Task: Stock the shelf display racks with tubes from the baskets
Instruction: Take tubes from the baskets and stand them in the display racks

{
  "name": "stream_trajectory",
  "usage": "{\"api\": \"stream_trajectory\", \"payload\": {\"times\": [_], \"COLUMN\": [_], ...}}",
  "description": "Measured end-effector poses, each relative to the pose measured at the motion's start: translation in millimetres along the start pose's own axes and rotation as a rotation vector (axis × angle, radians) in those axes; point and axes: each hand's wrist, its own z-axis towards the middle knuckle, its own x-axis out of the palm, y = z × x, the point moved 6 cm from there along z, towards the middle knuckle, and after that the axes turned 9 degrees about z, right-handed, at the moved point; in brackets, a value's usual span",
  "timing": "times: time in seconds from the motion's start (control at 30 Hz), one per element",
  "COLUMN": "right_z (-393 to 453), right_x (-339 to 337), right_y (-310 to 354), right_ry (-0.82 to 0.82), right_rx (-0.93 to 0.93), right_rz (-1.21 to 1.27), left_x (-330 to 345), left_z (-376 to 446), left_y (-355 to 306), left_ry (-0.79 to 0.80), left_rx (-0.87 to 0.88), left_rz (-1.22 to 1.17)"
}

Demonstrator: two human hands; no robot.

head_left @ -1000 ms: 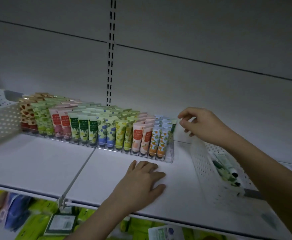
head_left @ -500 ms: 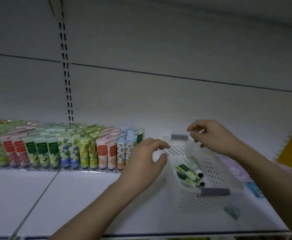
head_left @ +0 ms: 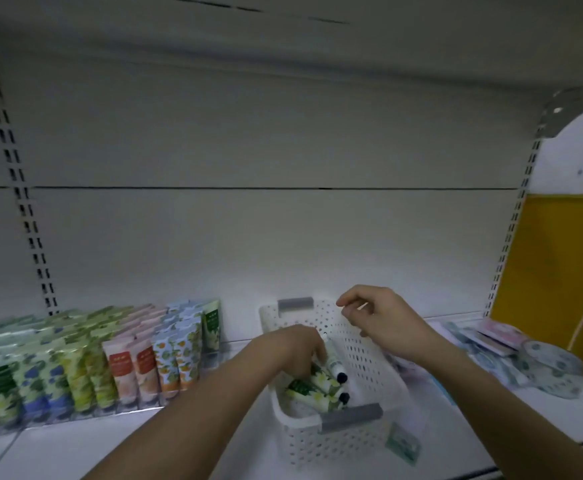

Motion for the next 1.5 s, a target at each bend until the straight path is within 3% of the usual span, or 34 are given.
{"api": "stream_trajectory", "payload": {"times": [0.3,0.4,0.6,0.8,0.97,1.13,1.37,1.5], "right_z": [-0.4,3.2,14.2,25.8,36.7,39.1,38.8,37.2], "right_x": [-7.6,-11.7,-2.4,36.7,73.0,94.7,92.9,91.5], "right_y": [-21.5,-23.7,-16.3,-5.2,-17.1,-36.5,-49.5,-43.3], "right_ry": [-0.053,-0.076,-0.021,0.215,0.382,0.483,0.465,0.455], "right_rx": [0.015,0.016,0.033,0.086,0.134,0.226,0.302,0.389], "right_rz": [0.142,0.200,0.230,-0.108,-0.507,-0.698,-0.578,-0.331], "left_x": [12.5,-6.1,-66.2,-78.8,-74.8,-72.3,-66.9,-67.0], "left_z": [21.3,13.6,-30.4,-77.2,-104.3,-124.3,-140.0,-141.9], "left_y": [0.4,9.6,56.5,86.2,100.1,114.4,126.8,125.9], "left_ry": [0.085,-0.001,-0.347,-0.453,-0.524,-0.610,-0.661,-0.669], "left_rx": [0.082,0.109,0.071,0.084,0.024,0.041,0.059,0.071], "left_rz": [0.049,-0.043,-0.298,-0.780,-0.962,-1.122,-1.244,-1.270]}}
